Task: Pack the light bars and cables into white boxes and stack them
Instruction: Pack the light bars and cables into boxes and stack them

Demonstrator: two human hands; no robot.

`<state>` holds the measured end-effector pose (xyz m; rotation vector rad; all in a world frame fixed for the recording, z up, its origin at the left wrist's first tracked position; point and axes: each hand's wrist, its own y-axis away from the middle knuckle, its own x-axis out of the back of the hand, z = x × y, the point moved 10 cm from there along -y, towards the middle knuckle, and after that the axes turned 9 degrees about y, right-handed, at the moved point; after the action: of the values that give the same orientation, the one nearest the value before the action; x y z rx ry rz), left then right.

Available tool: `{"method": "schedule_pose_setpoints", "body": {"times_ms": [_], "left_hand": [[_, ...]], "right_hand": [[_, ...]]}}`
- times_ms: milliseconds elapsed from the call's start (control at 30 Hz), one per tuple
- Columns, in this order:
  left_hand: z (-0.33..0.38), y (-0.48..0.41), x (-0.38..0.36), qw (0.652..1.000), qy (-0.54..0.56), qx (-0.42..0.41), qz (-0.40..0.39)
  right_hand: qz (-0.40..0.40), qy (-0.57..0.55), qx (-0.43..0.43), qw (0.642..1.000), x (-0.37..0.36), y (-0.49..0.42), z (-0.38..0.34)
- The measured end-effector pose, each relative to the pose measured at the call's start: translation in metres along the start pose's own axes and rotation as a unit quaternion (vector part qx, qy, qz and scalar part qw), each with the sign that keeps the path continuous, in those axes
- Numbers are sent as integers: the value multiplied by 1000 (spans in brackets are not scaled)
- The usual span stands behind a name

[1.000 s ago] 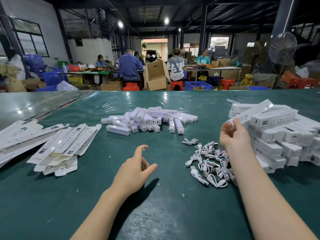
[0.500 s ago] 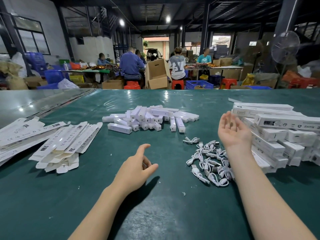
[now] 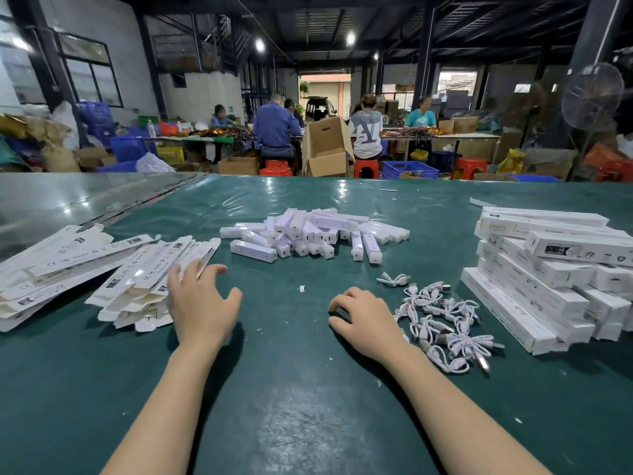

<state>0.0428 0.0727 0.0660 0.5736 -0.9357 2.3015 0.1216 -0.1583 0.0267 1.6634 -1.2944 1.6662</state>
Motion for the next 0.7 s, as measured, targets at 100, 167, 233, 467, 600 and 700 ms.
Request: {"method": "schedule_pose_setpoints", "body": {"times_ms": [100,167,233,467,600,700], "left_hand": [[-28,-10,3,997,-47,57,-23],[-49,-8,-7,988,-64,111,-86],[-61,-2,-19,973,-116,133,-148],[-61,1,-20,954,-190,154,-172],[-48,3,-19,950,-217,143,-172],[-41,4,-20,951,-223,133,-171]], "right_hand": [[-1,-7,4,1000,2,0,1],[-5,-9,6,1000,2,1,1],[-3,-20,5,1000,3,2,1],[-3,-38,2,999,4,1,2],[-8,-39,2,999,4,2,3],[-12,-38,1,999,5,3,2]]}}
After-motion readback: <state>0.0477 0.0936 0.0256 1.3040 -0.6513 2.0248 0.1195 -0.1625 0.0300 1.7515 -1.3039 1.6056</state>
